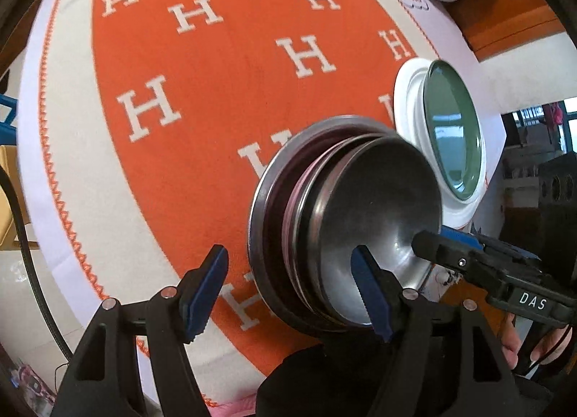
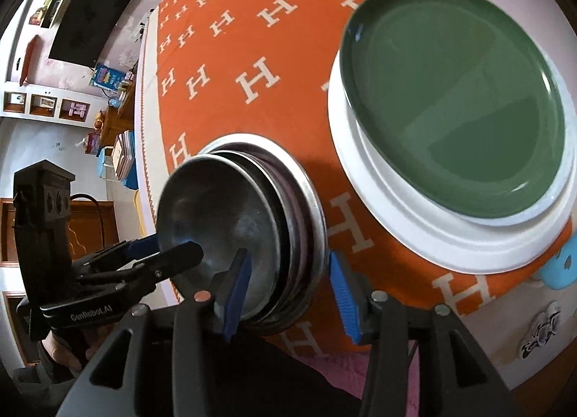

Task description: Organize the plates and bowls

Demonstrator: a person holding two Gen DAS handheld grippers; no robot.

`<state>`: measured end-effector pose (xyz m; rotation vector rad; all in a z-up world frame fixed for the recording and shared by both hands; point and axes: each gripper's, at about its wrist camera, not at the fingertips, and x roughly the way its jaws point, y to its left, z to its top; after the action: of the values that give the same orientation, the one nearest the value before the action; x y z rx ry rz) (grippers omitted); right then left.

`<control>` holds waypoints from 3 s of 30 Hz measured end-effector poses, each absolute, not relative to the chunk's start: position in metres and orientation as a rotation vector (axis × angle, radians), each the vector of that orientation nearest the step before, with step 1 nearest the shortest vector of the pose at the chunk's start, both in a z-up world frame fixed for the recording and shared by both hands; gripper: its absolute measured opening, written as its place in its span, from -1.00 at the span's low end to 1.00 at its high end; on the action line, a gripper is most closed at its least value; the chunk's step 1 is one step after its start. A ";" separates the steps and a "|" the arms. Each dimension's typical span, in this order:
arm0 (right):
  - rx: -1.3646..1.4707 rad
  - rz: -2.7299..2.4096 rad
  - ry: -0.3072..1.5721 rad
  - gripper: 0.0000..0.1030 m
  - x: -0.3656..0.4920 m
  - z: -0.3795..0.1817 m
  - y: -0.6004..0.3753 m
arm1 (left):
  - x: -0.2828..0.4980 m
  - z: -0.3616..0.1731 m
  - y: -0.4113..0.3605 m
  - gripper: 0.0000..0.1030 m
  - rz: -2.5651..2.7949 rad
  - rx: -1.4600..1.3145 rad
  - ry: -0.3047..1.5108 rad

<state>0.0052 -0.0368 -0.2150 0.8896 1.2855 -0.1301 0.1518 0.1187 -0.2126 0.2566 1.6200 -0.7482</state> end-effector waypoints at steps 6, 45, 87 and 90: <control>0.891 -0.142 1.282 -0.12 0.006 -0.227 -0.040 | 0.151 -0.237 0.115 0.30 -0.766 0.270 1.669; 0.594 -0.103 1.207 -0.40 0.020 -0.167 -0.025 | 0.135 -0.185 0.131 -0.10 -0.858 0.009 1.533; 0.348 0.034 1.174 -0.36 -0.013 -0.148 -0.213 | 0.069 -0.176 -0.058 -0.08 -0.761 -0.113 1.470; 0.367 0.060 1.213 -0.34 -0.010 -0.159 -0.223 | 0.065 -0.184 -0.068 -0.08 -0.720 -0.110 1.508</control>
<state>-0.0097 -0.2228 -0.1589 0.3670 1.2126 0.0604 0.0648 -0.0677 -0.1841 -0.1100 1.5079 -0.7202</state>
